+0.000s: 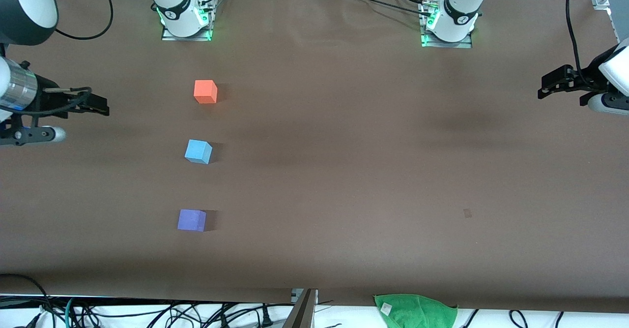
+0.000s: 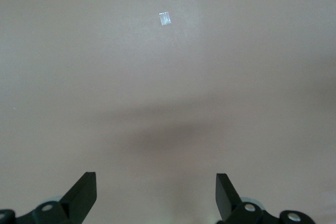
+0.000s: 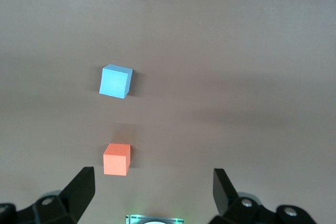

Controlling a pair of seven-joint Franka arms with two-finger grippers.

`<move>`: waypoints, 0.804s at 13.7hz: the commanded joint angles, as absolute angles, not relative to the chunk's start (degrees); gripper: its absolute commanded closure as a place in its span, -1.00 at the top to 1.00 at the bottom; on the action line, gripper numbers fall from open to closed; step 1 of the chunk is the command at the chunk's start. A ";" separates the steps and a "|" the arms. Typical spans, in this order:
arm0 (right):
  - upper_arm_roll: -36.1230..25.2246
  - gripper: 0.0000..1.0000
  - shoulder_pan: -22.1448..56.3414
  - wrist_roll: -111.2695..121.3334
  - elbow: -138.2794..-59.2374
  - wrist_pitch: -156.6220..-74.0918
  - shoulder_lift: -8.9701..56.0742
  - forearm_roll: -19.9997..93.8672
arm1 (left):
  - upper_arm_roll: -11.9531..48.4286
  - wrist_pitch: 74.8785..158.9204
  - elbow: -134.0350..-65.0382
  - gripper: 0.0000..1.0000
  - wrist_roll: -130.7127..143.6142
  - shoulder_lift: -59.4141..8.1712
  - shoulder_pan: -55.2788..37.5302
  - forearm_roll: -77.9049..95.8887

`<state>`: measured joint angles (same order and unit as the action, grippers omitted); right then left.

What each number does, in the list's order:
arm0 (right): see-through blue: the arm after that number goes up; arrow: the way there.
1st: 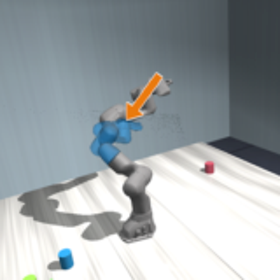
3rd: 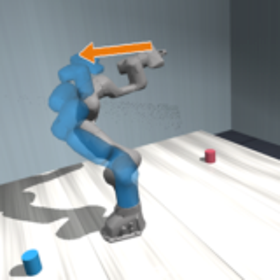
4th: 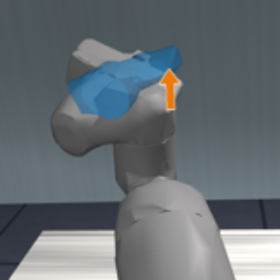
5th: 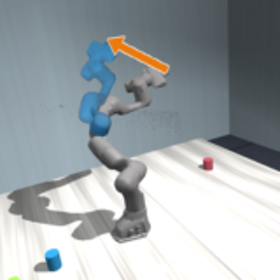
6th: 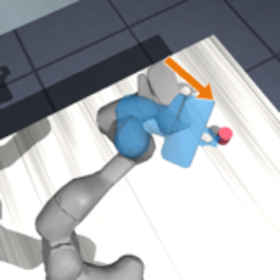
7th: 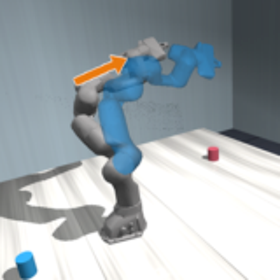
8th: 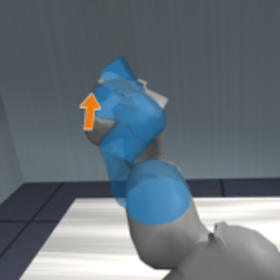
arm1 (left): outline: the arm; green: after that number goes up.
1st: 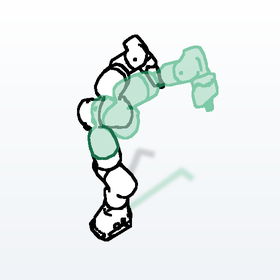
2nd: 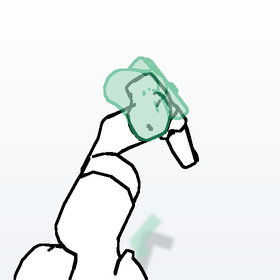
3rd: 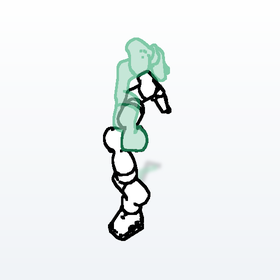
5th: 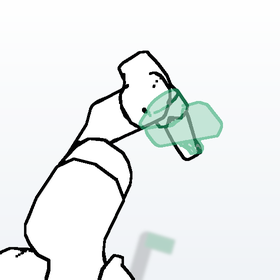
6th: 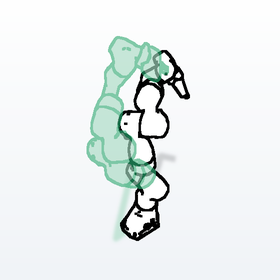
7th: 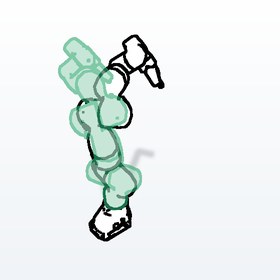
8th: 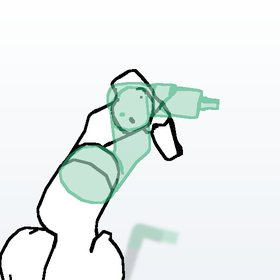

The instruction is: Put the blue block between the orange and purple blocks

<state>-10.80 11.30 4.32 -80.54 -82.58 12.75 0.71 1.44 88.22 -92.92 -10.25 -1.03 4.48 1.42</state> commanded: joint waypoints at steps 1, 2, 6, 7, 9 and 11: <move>-5.64 0.99 6.44 4.31 -83.76 -82.70 7.31 -1.14 | 1.49 87.01 -91.05 1.00 -9.84 -1.76 4.57 2.37; -5.28 0.99 5.72 4.31 -83.93 -82.71 5.82 -1.06 | 1.49 87.01 -91.05 1.00 -9.84 -1.67 4.57 2.37; -5.19 0.98 3.87 4.48 -87.08 -83.40 1.59 -0.88 | 1.49 87.01 -91.05 1.00 -9.84 -1.76 4.57 2.37; -4.66 0.99 3.61 4.57 -88.93 -84.19 0.63 -1.05 | 1.49 87.01 -91.05 1.00 -9.84 -1.76 4.57 2.37; -3.69 0.99 3.52 4.57 -89.82 -84.46 -0.09 -1.23 | 1.49 87.01 -91.05 1.00 -9.84 -1.76 4.48 2.37; -3.60 0.98 3.78 4.57 -89.56 -84.46 0.70 -1.58 | 1.49 87.01 -91.05 1.00 -9.84 -1.76 4.57 2.37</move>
<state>-4.86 4.59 4.41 -87.81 -83.34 1.69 -0.57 1.45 88.22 -92.83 -10.25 -1.07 4.48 1.42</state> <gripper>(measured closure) 0.004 0.000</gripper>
